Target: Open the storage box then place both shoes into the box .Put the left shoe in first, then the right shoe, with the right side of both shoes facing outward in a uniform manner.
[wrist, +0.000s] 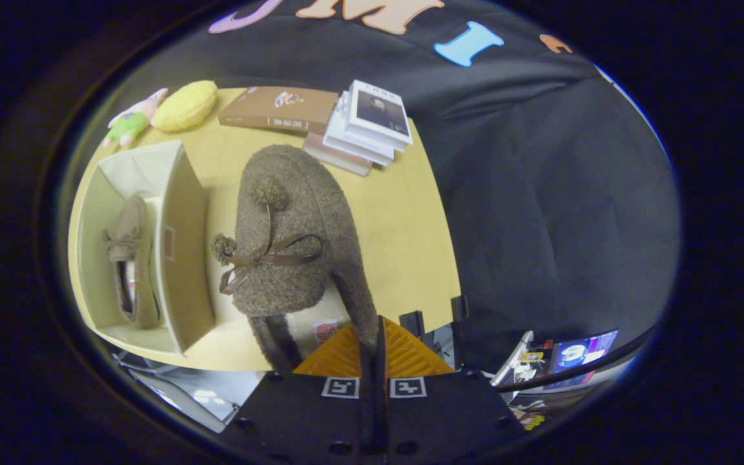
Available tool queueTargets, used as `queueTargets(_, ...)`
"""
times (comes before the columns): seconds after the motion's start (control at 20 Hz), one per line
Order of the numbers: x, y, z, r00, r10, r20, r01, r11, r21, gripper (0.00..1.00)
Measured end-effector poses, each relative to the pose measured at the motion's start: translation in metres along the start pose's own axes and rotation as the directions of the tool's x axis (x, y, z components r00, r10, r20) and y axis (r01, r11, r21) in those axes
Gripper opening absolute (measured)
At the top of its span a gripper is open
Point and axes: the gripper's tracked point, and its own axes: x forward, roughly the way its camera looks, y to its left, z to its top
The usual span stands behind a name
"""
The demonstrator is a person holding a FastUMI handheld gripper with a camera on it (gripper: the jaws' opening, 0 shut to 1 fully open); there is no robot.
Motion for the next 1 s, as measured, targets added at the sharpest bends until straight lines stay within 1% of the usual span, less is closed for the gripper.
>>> queueTargets(0.1,-0.030,0.012,0.016,0.999,-0.003,0.041,0.003,1.000,-0.009,0.03)
queueTargets(0.15,-0.044,0.026,0.024,0.998,0.017,0.060,-0.017,1.000,-0.002,0.03)
queueTargets(0.3,-0.072,0.083,0.037,0.987,0.132,0.087,-0.134,0.991,0.020,0.03)
queueTargets(0.4,-0.081,0.114,0.038,0.981,0.183,0.070,-0.184,0.983,0.014,0.03)
queueTargets(0.55,-0.075,0.166,0.032,0.971,0.239,0.008,-0.239,0.971,0.000,0.03)
queueTargets(0.65,-0.062,0.192,0.026,0.966,0.256,-0.041,-0.256,0.967,-0.002,0.03)
queueTargets(0.9,-0.014,0.229,0.017,0.959,0.255,-0.121,-0.258,0.966,-0.018,0.03)
queueTargets(1.0,0.001,0.231,0.011,0.962,0.228,-0.152,-0.236,0.971,-0.036,0.03)
